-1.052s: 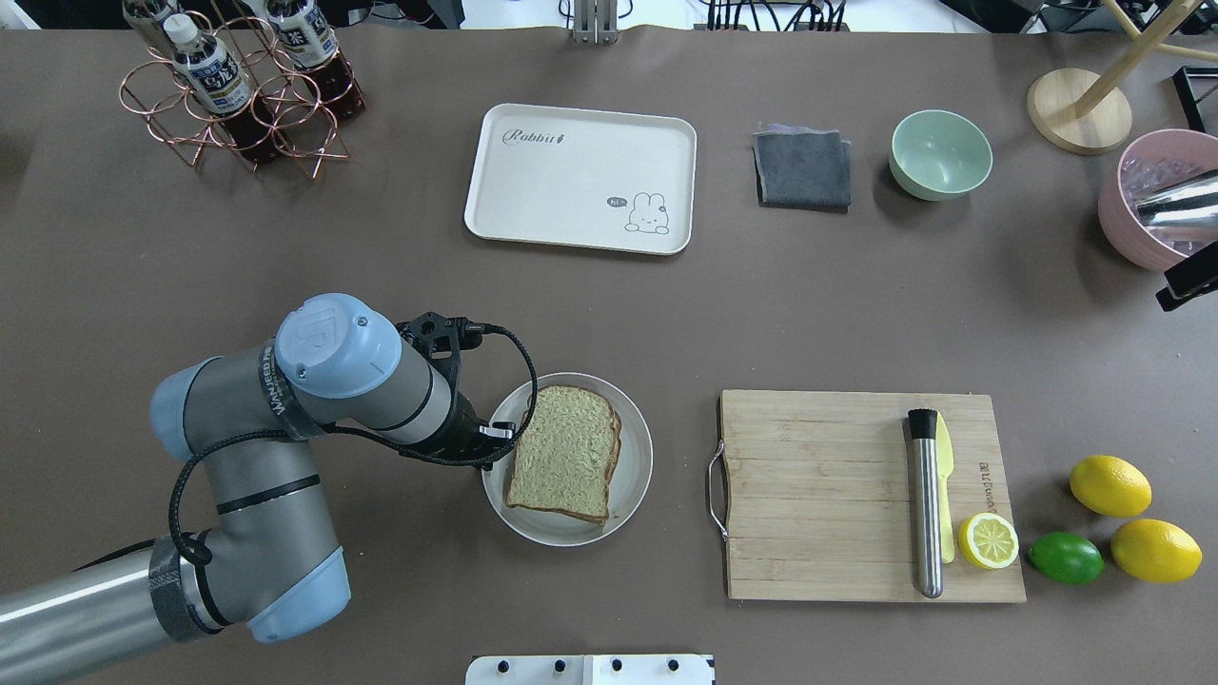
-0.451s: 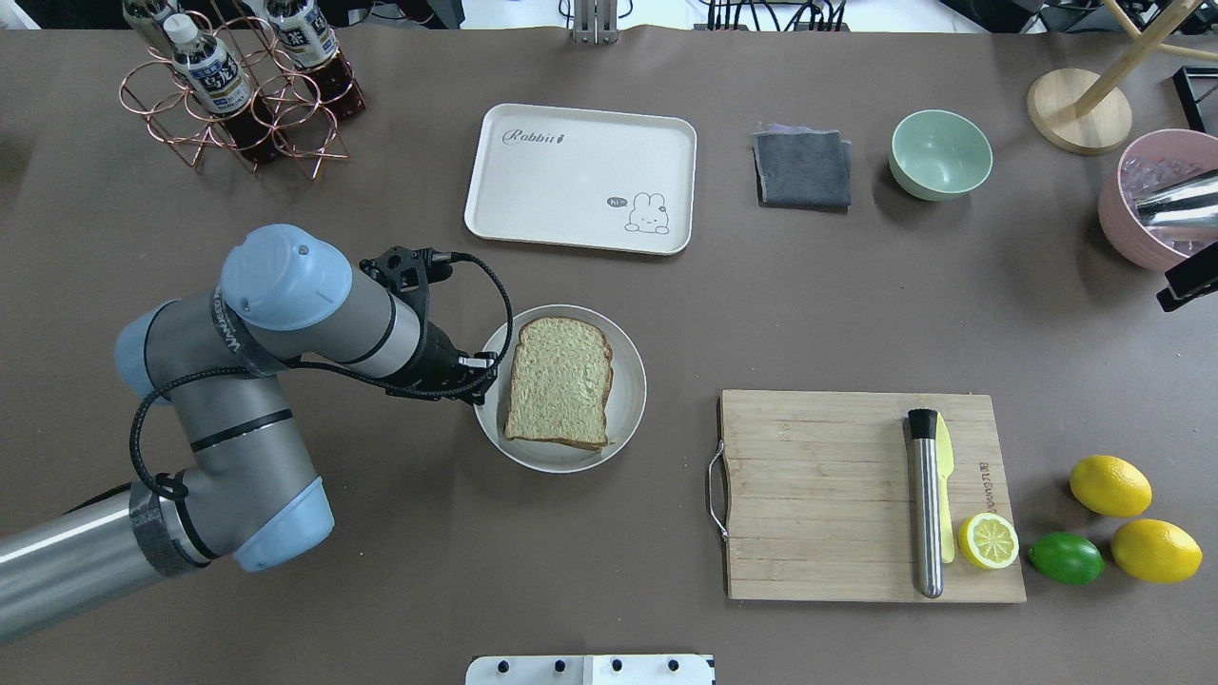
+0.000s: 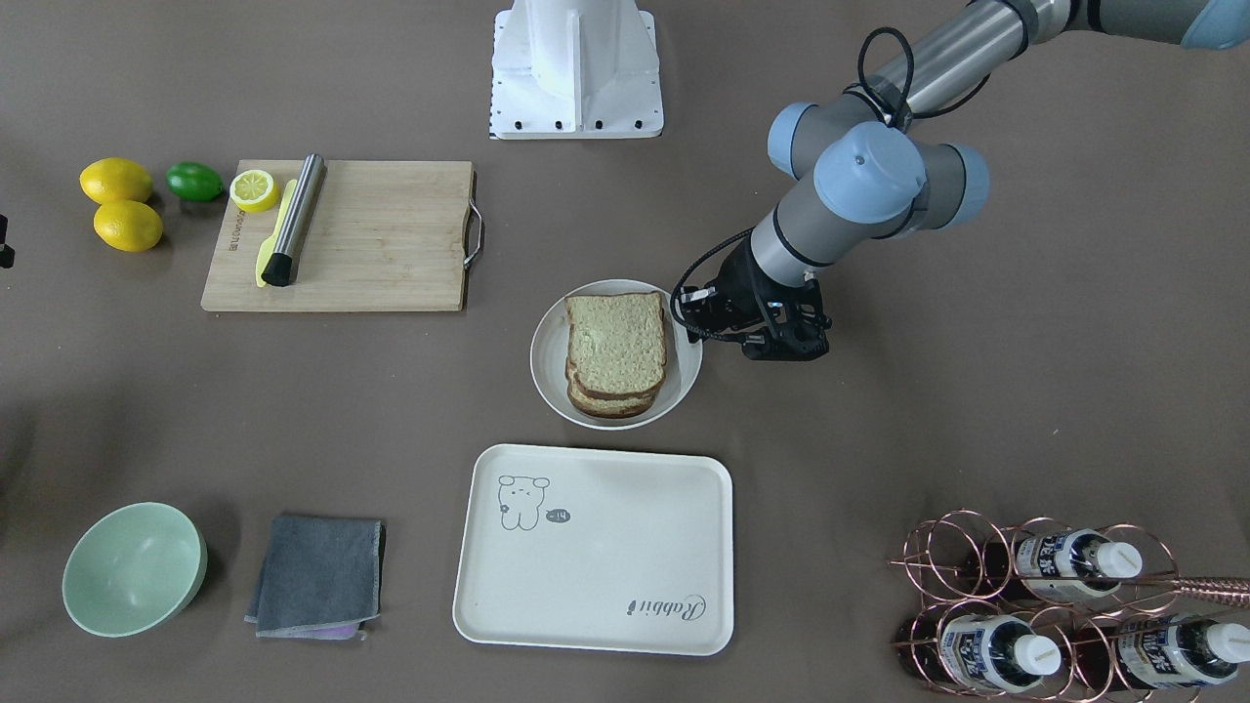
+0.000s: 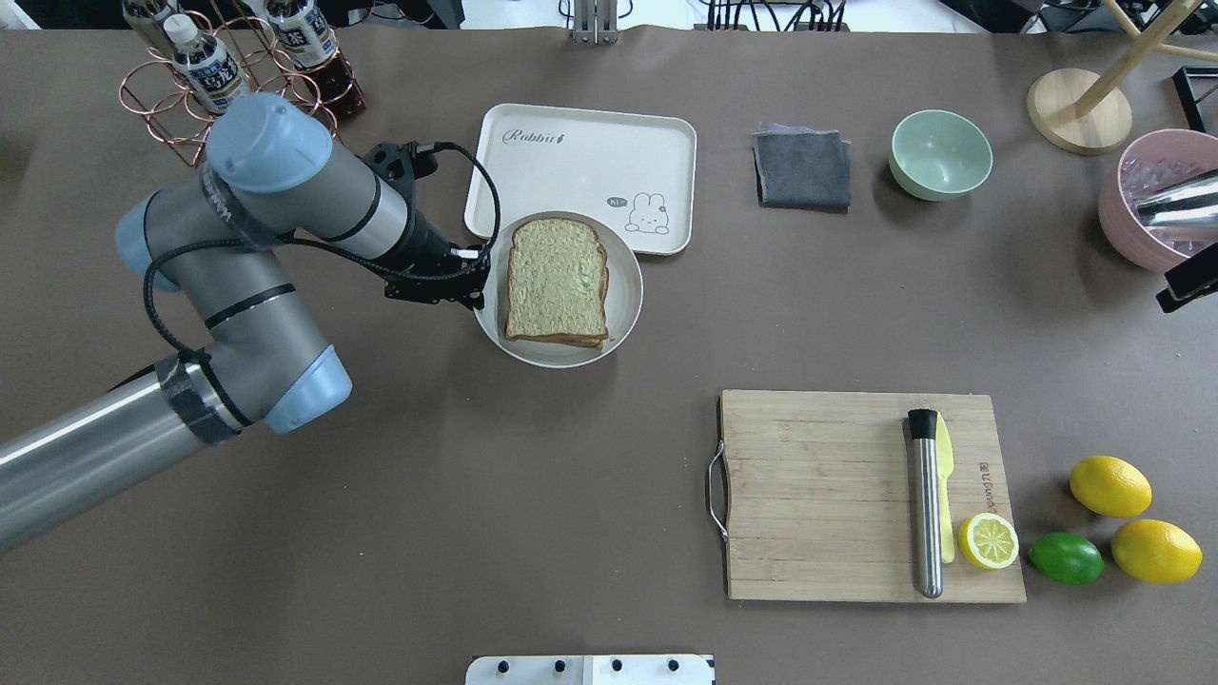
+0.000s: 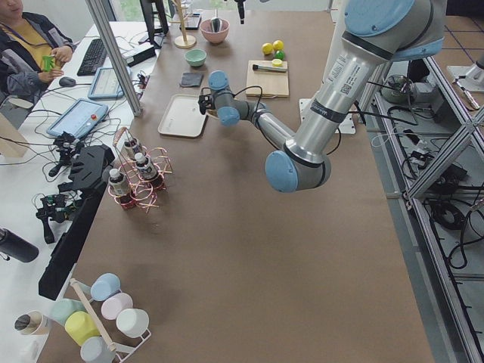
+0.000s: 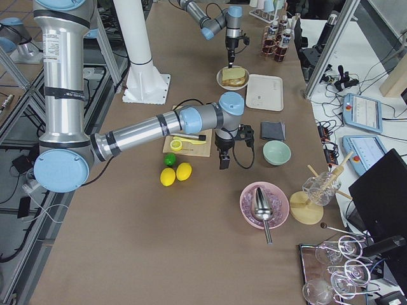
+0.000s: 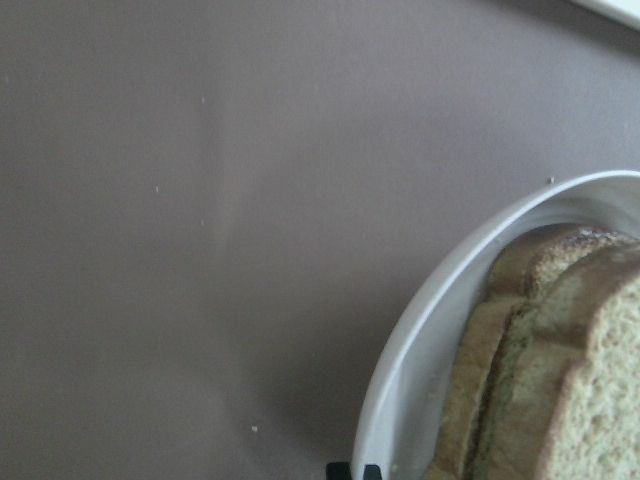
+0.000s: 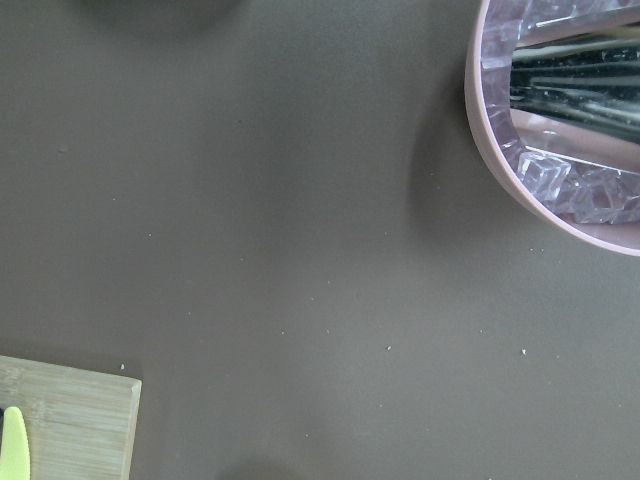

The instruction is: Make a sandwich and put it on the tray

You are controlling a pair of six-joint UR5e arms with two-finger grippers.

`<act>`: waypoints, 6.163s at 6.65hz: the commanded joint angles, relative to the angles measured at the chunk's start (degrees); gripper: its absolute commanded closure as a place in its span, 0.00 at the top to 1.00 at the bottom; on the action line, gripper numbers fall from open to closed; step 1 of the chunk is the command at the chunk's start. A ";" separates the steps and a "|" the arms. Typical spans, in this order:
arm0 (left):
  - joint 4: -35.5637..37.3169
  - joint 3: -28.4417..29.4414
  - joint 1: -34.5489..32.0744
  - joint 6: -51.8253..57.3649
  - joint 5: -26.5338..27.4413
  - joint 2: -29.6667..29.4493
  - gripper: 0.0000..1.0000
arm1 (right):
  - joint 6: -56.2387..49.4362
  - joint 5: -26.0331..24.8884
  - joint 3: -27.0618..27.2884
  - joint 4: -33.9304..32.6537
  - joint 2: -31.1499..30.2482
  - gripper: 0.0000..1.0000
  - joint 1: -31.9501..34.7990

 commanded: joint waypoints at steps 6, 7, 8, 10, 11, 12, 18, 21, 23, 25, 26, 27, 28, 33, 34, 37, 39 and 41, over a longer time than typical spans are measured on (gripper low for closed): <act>-4.08 35.33 -7.37 5.04 -1.00 -21.94 0.00 | 0.10 1.03 2.18 -0.09 -0.30 1.00 0.07; -5.84 36.76 -7.20 5.04 -0.82 -22.04 0.00 | 0.10 1.03 2.11 -0.17 -0.31 1.00 -0.10; -5.94 36.86 -6.85 4.96 -0.04 -22.21 0.00 | 0.10 1.03 2.54 -0.52 -0.31 1.00 -0.02; -5.94 36.95 -5.62 4.87 1.63 -22.22 0.00 | 0.10 1.03 2.81 -0.61 -0.31 1.00 -0.01; -6.11 36.95 -5.35 4.78 2.25 -22.22 0.00 | 0.18 1.03 3.07 -1.05 -0.31 1.00 -0.02; -6.12 36.86 -5.35 4.69 3.21 -22.22 0.12 | 0.27 1.03 4.90 -3.40 -0.31 1.00 0.07; 12.09 9.71 -6.05 8.96 2.70 -6.55 0.72 | 0.01 1.03 4.57 -4.40 0.49 1.00 -0.02; 36.85 -17.02 -12.09 33.29 2.78 7.86 0.76 | -0.08 1.03 4.48 -4.31 0.57 1.00 -0.01; 43.68 -26.99 -17.44 48.99 2.87 17.56 0.96 | -0.08 1.03 0.46 -3.78 3.19 1.00 -0.02; 45.12 -34.48 -23.43 60.09 2.78 28.70 0.96 | -0.52 1.56 -1.85 -3.60 4.36 1.00 0.42; 45.12 -34.42 -28.94 69.11 2.69 32.50 0.96 | -2.43 2.35 -2.11 -3.69 4.01 1.00 1.64; 45.21 -33.81 -33.60 76.68 2.52 36.54 0.97 | -3.50 3.14 -1.85 -3.60 2.61 1.00 2.61; 45.30 -33.63 -38.78 83.72 -0.35 40.67 0.97 | -7.60 3.41 -2.02 -3.60 0.77 1.00 4.19; 55.21 -31.43 -48.93 96.80 -2.40 42.74 0.97 | -18.79 3.41 -3.77 -3.52 -4.52 1.00 9.65; 56.01 -31.17 -48.86 96.63 -2.40 42.21 0.97 | -20.02 3.58 -4.04 -1.25 -5.83 1.00 11.31; 56.02 -32.48 -48.94 96.19 -3.71 41.94 0.97 | -20.29 4.11 -3.87 0.09 -7.42 1.00 12.64; 56.02 -32.30 -49.03 96.36 -4.16 42.29 0.97 | -20.21 4.02 -3.69 0.18 -7.25 1.00 12.64; 55.93 -33.01 -50.60 96.27 -4.43 42.91 0.97 | -19.77 4.20 -3.35 0.18 -7.34 1.00 12.64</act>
